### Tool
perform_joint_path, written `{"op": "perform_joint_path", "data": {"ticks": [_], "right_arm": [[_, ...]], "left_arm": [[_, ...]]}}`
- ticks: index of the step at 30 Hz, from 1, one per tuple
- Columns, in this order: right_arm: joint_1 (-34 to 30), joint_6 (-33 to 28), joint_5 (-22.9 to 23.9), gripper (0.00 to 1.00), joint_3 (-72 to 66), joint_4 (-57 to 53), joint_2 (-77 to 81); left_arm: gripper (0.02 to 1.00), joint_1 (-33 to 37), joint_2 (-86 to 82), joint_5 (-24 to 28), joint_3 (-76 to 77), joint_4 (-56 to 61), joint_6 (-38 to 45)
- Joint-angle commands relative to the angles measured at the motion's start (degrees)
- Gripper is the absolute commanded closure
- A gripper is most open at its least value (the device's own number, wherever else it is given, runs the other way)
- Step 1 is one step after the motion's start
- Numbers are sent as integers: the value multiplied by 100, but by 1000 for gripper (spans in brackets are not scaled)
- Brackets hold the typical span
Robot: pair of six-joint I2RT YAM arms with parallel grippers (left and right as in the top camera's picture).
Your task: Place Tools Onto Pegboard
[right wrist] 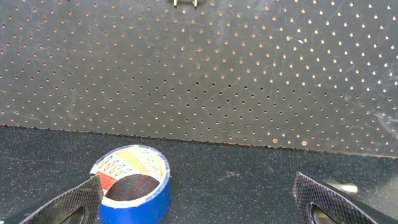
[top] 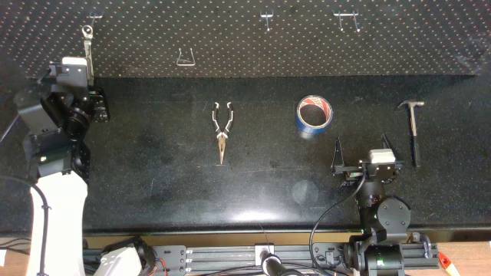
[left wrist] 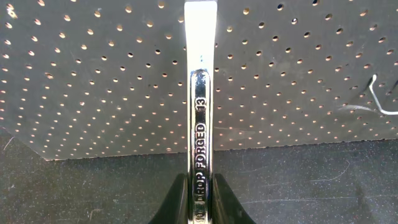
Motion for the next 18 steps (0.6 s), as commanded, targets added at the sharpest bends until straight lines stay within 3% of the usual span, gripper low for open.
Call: {"op": "perform_joint_path", "data": {"ticks": [1,6,7,11,15,16,17,18], "right_arm": [[-31,70,-33,14,-15,-33,-57],[-31,70,-33,12,-15,-33,-57],[-31,70,-35,12,-15,-33,-57],[-31,70,-35,12,-15,-33,-57],[-31,70,-35,12,-15,-33,-57],[-31,70,-35,12,-15,-33,-57],[-31,70,-35,12,-15,-33,-57],[-31,70,-33,12,-15,-33,-57]], "left_arm": [[989,0,133,17,-13,114,-4],[985,-2,267,138,-11,302,-7],[939,-2,297,170,-13,326,-4],[533,-2,352,225,-13,354,-7],[233,-4,352,330,-13,365,-7],[102,-7,350,348,-13,365,-7],[25,-7,334,369,-13,363,-7],[23,-7,299,372,-13,363,-7]]}}
